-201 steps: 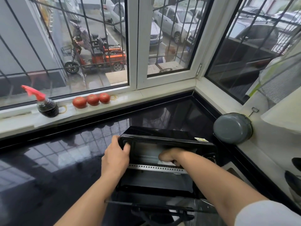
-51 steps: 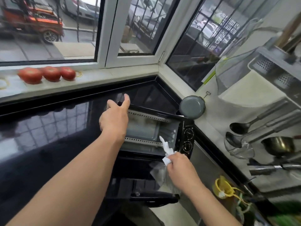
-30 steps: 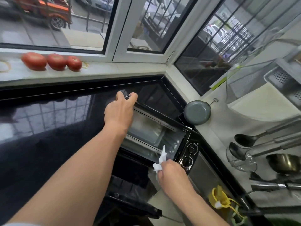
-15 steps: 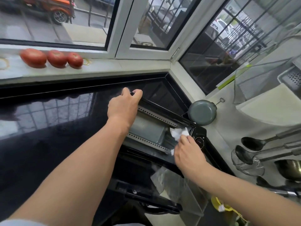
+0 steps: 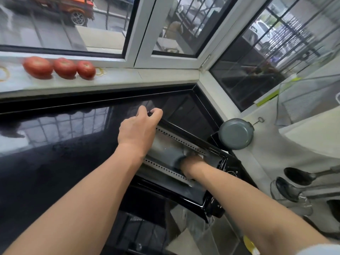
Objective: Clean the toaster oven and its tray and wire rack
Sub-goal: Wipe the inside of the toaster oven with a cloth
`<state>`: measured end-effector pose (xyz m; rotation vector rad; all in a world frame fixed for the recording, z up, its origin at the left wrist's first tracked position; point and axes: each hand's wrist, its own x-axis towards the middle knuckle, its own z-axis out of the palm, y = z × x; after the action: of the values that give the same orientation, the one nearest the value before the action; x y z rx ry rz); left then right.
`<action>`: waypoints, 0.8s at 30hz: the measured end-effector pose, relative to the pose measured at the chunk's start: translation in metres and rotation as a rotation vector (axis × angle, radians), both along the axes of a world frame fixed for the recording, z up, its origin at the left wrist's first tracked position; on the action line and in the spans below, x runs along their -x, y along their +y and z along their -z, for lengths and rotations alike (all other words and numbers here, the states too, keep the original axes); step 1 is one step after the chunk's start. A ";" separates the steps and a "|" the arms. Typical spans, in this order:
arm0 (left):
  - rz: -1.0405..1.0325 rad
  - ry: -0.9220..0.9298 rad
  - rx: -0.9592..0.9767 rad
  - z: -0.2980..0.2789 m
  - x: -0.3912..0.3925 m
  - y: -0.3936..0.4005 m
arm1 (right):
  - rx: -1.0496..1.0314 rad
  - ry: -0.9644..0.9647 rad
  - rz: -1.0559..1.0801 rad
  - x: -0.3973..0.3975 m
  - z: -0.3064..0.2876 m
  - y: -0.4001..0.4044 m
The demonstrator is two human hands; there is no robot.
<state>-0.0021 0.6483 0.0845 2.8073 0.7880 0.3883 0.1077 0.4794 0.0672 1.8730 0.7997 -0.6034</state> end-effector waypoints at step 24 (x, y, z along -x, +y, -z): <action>-0.005 0.021 0.042 -0.006 0.003 -0.002 | 0.196 -0.168 -0.526 0.083 -0.087 -0.074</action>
<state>-0.0050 0.6464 0.0902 2.7752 0.7979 0.3393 0.0243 0.4057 0.1540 1.4315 1.0300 -0.1819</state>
